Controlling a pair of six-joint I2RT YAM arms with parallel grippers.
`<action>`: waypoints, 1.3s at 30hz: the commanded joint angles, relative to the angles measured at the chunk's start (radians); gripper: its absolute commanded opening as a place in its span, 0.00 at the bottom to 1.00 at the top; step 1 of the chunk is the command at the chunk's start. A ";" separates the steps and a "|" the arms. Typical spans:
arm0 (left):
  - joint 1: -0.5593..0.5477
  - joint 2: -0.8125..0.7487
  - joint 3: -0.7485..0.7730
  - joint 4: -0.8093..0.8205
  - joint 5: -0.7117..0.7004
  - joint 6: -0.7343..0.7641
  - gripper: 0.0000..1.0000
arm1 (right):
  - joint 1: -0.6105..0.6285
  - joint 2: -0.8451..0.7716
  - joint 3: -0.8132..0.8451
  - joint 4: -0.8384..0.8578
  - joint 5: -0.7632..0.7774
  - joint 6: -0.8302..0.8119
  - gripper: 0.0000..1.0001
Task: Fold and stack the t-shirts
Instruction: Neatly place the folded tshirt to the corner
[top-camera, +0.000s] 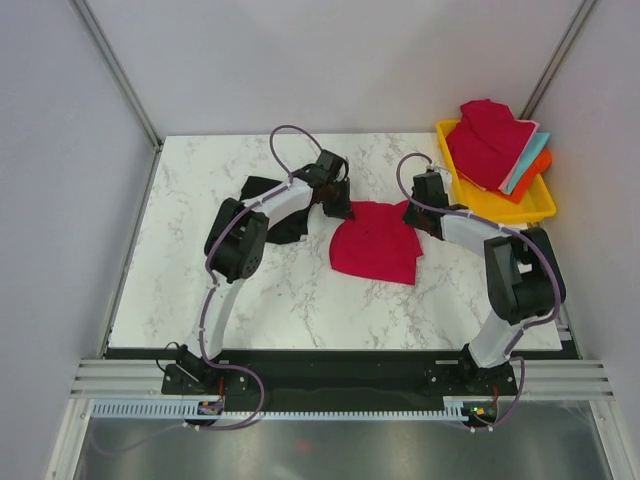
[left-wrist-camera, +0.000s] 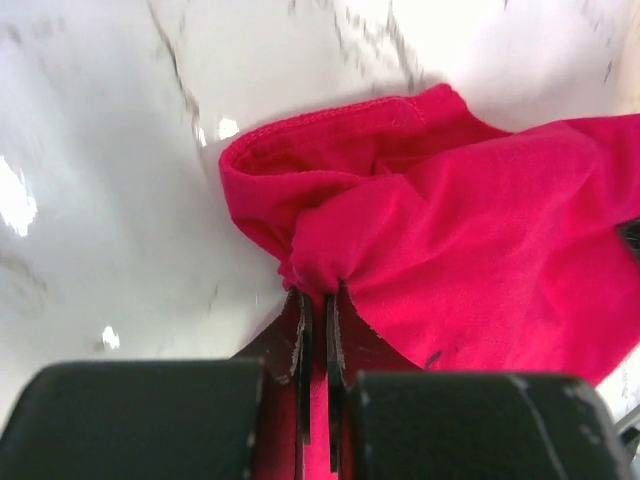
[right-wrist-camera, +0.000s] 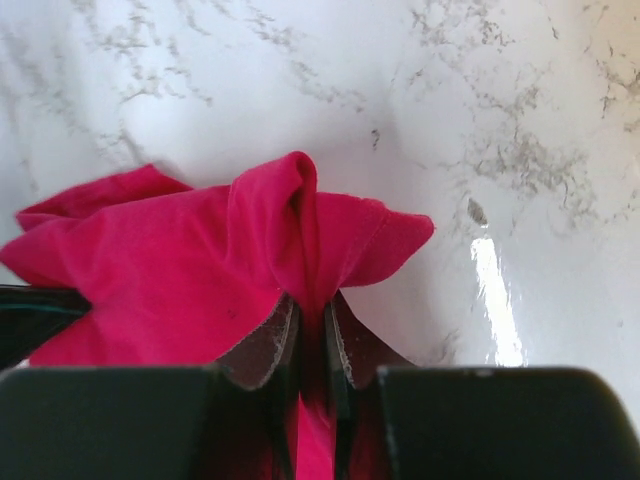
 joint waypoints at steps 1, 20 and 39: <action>-0.024 -0.115 -0.068 0.030 -0.015 0.023 0.02 | 0.030 -0.126 -0.029 0.015 0.035 -0.012 0.00; -0.012 -0.480 -0.383 0.052 -0.058 -0.006 0.02 | 0.129 -0.371 -0.118 0.049 -0.062 0.041 0.00; 0.295 -0.778 -0.414 -0.209 -0.069 0.021 0.02 | 0.502 -0.169 0.303 -0.099 0.091 0.054 0.00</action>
